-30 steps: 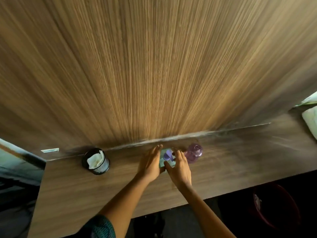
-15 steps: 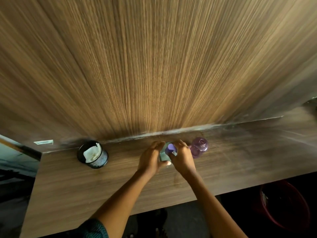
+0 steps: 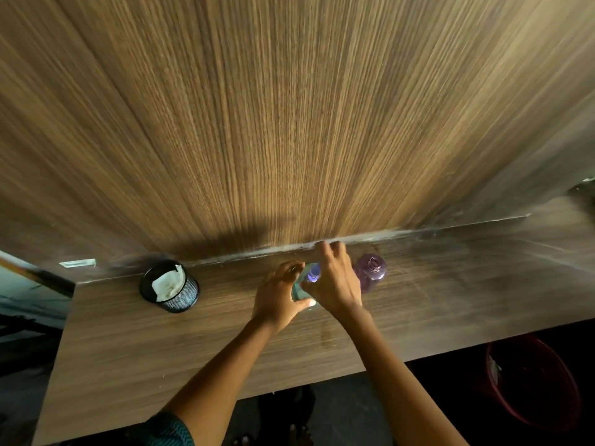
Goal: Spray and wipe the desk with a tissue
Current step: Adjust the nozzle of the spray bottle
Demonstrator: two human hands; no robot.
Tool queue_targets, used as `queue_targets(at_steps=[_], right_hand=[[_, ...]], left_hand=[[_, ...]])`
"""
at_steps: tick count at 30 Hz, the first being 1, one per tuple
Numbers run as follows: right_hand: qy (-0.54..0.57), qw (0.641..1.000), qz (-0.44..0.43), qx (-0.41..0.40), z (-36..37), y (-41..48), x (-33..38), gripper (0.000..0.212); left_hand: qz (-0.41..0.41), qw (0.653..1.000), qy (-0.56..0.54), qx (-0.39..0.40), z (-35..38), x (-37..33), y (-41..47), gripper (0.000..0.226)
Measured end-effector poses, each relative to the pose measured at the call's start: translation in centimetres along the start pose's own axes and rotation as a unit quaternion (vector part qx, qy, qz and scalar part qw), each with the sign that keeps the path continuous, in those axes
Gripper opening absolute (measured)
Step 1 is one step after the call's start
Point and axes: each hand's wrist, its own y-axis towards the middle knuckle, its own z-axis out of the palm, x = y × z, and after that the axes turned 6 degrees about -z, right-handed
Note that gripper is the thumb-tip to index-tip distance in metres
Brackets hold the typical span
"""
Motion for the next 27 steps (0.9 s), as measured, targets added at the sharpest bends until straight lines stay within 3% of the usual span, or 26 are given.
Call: queue_targets(at_steps=[3,7,11,14,17,21,27], right_hand=[[0.087,0.988,0.121,-0.042,0.8,-0.8,0.0,0.049],[0.189,0.971,0.121,-0.085,2.0,-0.7,0.0,0.028],[0.267,0.950,0.117,-0.114,2.7,-0.9,0.0,0.052],[0.265,0.945,0.140,-0.131,3.7,-1.5,0.3,0.058],[0.191,0.958,0.176,-0.123,4.0,-1.4,0.2,0.039],[0.174,0.970,0.109,-0.128,3.7,-1.5,-0.5,0.021],[0.176,0.974,0.103,-0.102,3.6,-1.2,-1.0,0.038]], left_hand=[[-0.009,1.000,-0.006,-0.002,0.3,0.3,0.2,0.075],[-0.007,1.000,-0.005,-0.002,0.6,0.5,0.5,0.076],[0.011,1.000,-0.015,-0.013,0.5,0.6,0.6,0.069],[0.015,0.999,-0.040,-0.034,0.6,0.8,0.6,0.063],[0.013,0.998,-0.051,-0.038,0.7,0.8,0.6,0.063],[0.017,0.998,-0.057,-0.036,0.7,0.9,0.6,0.065],[0.015,0.998,-0.059,-0.032,0.7,0.8,0.3,0.070]])
